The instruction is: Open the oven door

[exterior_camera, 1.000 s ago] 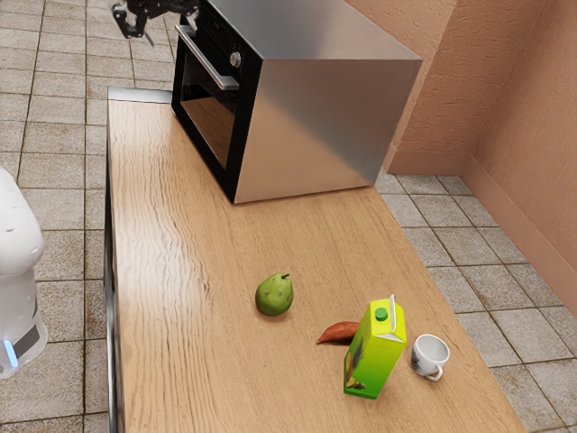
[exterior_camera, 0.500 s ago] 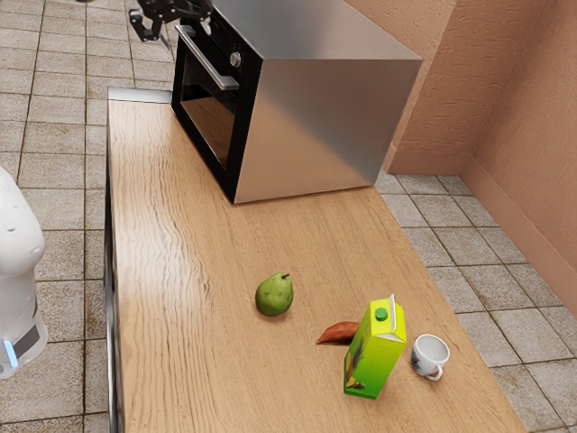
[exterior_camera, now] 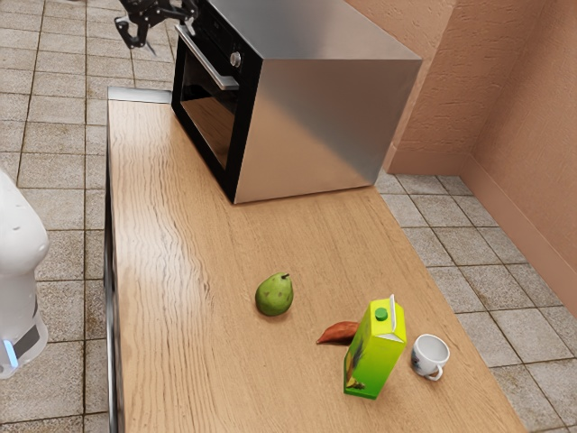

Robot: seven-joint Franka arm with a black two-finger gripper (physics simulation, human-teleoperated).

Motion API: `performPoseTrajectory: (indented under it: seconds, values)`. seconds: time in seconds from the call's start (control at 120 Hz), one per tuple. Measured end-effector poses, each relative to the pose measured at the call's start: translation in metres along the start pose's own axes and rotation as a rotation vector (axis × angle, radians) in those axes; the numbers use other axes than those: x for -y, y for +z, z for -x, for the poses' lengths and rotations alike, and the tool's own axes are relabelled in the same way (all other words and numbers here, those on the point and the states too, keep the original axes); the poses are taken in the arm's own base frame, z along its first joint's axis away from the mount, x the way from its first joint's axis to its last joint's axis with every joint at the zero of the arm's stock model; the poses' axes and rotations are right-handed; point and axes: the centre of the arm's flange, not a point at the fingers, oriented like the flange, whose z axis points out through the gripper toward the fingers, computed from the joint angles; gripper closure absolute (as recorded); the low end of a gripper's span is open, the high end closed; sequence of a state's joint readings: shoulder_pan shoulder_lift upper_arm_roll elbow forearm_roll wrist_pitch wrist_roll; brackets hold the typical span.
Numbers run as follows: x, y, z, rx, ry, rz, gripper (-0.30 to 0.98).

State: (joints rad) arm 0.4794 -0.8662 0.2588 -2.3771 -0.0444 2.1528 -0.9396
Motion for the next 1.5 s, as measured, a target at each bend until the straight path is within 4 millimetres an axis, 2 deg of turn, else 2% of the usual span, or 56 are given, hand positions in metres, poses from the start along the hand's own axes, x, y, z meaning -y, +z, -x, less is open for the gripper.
performPoseTrajectory:
  seconds: [0.258, 0.533, 0.767, 1.5]
  values:
    - [-0.006, 0.023, -0.005, 0.03, -0.036, -0.033, 0.01]
    - [-0.01, 0.035, -0.007, 0.043, -0.057, -0.038, 0.01]
    - [-0.016, 0.037, -0.01, 0.036, -0.062, -0.035, 0.01]
    - [-0.013, 0.035, -0.013, 0.048, -0.073, -0.027, 0.01]
